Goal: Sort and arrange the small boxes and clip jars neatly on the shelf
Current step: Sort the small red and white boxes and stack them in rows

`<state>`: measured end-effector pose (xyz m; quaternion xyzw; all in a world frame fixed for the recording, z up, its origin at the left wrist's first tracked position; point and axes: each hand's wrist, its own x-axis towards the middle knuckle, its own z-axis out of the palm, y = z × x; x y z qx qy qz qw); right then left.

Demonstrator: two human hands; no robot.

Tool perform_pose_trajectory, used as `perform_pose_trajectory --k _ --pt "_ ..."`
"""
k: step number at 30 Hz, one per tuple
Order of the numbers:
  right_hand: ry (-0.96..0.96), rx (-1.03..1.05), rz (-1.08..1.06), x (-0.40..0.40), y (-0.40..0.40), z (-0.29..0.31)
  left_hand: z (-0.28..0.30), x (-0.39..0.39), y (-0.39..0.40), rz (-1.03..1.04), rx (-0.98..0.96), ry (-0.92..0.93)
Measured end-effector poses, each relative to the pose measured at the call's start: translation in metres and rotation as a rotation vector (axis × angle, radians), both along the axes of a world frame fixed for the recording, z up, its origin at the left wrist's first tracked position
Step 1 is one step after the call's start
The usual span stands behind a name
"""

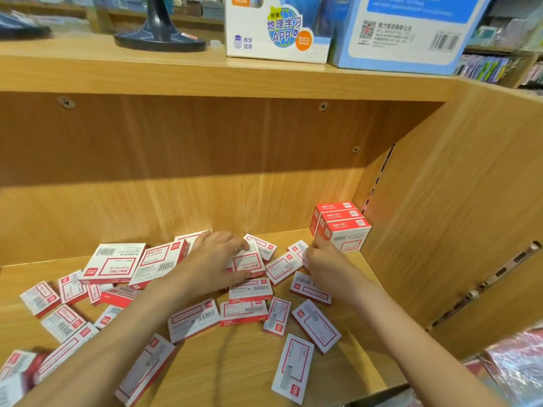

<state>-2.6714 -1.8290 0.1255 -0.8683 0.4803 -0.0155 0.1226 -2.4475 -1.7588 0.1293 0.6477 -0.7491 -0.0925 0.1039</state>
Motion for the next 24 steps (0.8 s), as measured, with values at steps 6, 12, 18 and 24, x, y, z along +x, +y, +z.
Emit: perform_pose_trajectory --k 6,12,18,24 --pt "-0.073 0.094 -0.074 -0.037 0.016 0.001 -0.004 -0.038 -0.017 -0.299 0.038 0.017" --pt "-0.199 0.02 -0.254 -0.043 0.021 -0.001 -0.018 -0.045 -0.024 -0.309 0.056 -0.149" --pt "-0.396 0.16 -0.38 -0.046 0.019 0.002 -0.017 -0.043 -0.022 -0.213 0.046 -0.109" --pt "-0.551 0.234 -0.465 -0.045 0.025 0.014 -0.023 -0.042 -0.02 -0.213 0.022 -0.009"
